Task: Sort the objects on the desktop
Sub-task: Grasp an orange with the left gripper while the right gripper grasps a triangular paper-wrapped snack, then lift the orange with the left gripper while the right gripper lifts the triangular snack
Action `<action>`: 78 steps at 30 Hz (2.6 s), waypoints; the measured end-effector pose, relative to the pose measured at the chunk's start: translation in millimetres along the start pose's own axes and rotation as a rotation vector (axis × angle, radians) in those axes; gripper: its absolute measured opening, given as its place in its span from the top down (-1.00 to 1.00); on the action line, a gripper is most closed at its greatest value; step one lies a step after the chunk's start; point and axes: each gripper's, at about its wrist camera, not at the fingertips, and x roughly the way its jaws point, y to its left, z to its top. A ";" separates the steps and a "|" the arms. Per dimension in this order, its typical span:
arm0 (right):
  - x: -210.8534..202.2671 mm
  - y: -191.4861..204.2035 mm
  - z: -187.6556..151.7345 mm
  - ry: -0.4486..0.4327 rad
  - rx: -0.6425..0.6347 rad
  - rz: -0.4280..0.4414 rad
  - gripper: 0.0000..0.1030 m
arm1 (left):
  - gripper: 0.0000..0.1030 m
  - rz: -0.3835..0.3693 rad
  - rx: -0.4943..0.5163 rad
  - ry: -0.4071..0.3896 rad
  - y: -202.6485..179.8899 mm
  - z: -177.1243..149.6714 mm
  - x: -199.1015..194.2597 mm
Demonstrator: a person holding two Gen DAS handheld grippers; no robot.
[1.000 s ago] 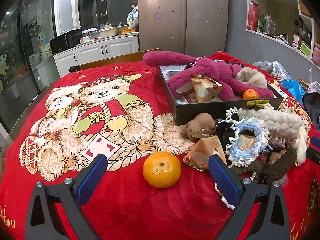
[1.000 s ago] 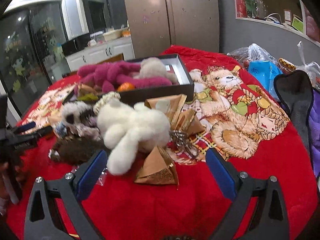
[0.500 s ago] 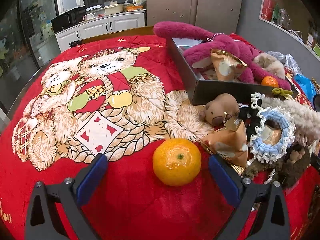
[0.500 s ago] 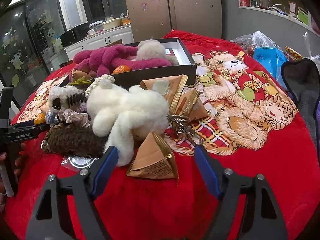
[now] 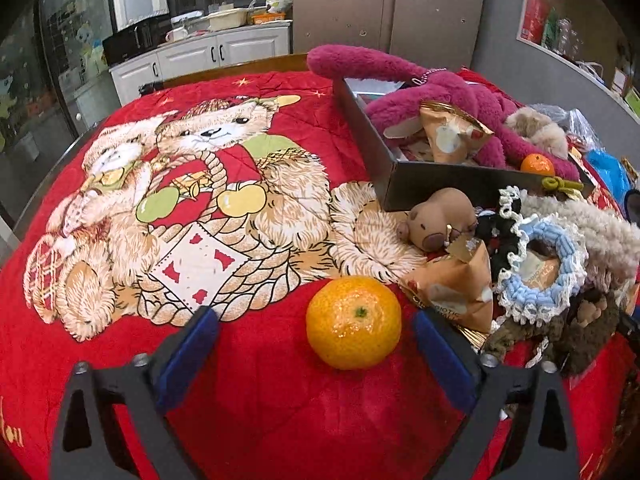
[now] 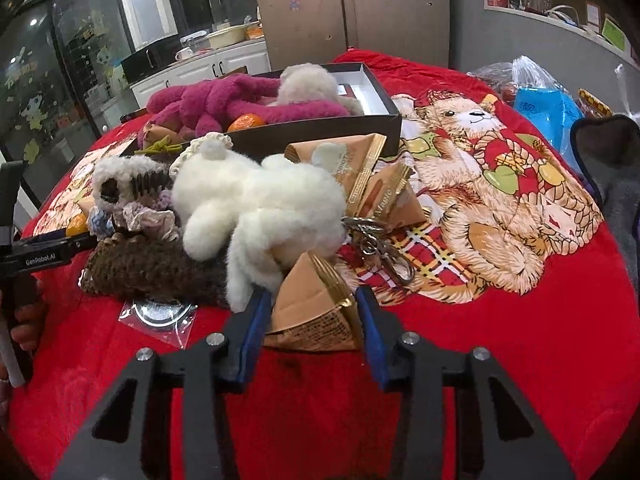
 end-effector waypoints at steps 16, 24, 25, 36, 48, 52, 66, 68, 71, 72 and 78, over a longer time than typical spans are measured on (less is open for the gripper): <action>0.5 -0.9 -0.6 0.000 0.003 0.010 0.16 | 0.25 -0.027 0.078 -0.049 -14.9 -3.0 -9.6; -2.6 -0.2 -0.5 -0.011 0.000 0.012 0.17 | 0.25 -0.028 0.077 -0.049 -13.9 -2.6 -9.0; -3.3 0.0 -0.4 -0.014 -0.002 0.010 0.17 | 0.25 -0.028 0.077 -0.049 -15.8 -3.2 -9.5; -22.1 -4.3 3.0 -0.081 -0.003 -0.017 0.18 | 0.25 -0.024 0.076 -0.057 -16.1 -3.5 -11.1; -52.7 5.0 6.6 -0.194 -0.021 0.017 0.24 | 0.25 -0.032 0.151 -0.297 -35.8 -14.6 -56.3; -45.0 0.8 4.6 -0.160 -0.004 0.018 0.25 | 0.25 -0.039 0.219 -0.361 -48.0 -19.1 -68.4; -47.8 -1.3 4.2 -0.170 -0.011 0.037 0.25 | 0.25 -0.065 0.227 -0.352 -49.7 -19.7 -65.2; -46.8 -2.2 4.2 -0.169 -0.010 0.038 0.25 | 0.25 -0.066 0.233 -0.359 -50.5 -20.6 -66.5; -46.9 -1.0 4.1 -0.178 -0.014 0.044 0.25 | 0.25 -0.062 0.234 -0.358 -50.8 -20.7 -66.2; -47.4 -0.1 4.2 -0.184 -0.018 0.048 0.25 | 0.25 -0.062 0.232 -0.357 -50.4 -20.6 -66.4; -52.9 8.3 2.8 -0.217 -0.044 0.054 0.25 | 0.25 -0.088 0.196 -0.354 -45.0 -18.9 -67.5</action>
